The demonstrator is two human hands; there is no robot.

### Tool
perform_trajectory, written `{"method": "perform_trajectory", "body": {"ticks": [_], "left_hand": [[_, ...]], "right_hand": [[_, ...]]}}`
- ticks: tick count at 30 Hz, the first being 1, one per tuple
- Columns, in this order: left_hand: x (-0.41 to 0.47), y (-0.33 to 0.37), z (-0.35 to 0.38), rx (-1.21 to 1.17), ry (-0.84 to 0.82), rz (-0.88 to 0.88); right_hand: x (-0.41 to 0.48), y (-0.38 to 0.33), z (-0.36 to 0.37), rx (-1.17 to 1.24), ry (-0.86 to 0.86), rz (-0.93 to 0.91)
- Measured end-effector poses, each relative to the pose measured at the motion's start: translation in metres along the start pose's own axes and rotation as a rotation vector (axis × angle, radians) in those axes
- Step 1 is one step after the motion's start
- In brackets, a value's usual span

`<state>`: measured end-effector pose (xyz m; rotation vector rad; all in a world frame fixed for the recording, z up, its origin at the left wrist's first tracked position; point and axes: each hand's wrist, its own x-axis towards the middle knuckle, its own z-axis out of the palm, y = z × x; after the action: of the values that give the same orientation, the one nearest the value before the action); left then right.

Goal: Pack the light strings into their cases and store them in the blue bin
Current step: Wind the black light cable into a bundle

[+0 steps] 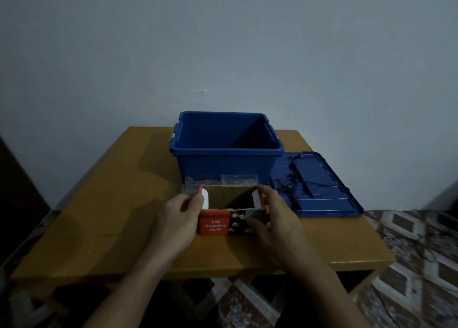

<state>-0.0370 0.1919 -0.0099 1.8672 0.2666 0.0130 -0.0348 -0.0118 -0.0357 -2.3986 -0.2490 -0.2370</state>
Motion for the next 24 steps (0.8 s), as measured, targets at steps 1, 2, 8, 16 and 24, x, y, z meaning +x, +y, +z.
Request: {"method": "perform_trajectory", "body": {"ticks": [1, 2, 8, 16, 24], "left_hand": [[0.000, 0.000, 0.000, -0.005, 0.000, -0.016], [0.001, 0.000, 0.000, -0.011, 0.000, -0.031], [-0.002, 0.001, 0.003, -0.096, -0.017, -0.104], [-0.016, 0.014, 0.012, 0.066, 0.247, 0.223], [-0.015, 0.084, 0.058, 0.339, -0.063, 0.681]], "right_hand": [[0.000, 0.000, 0.000, -0.004, 0.003, -0.001], [0.000, 0.000, 0.000, -0.007, 0.002, 0.003], [-0.004, 0.002, 0.000, -0.008, -0.034, 0.006], [-0.024, 0.016, -0.023, 0.005, -0.027, -0.068], [0.019, 0.086, -0.089, -0.245, 0.186, 0.146]]}}
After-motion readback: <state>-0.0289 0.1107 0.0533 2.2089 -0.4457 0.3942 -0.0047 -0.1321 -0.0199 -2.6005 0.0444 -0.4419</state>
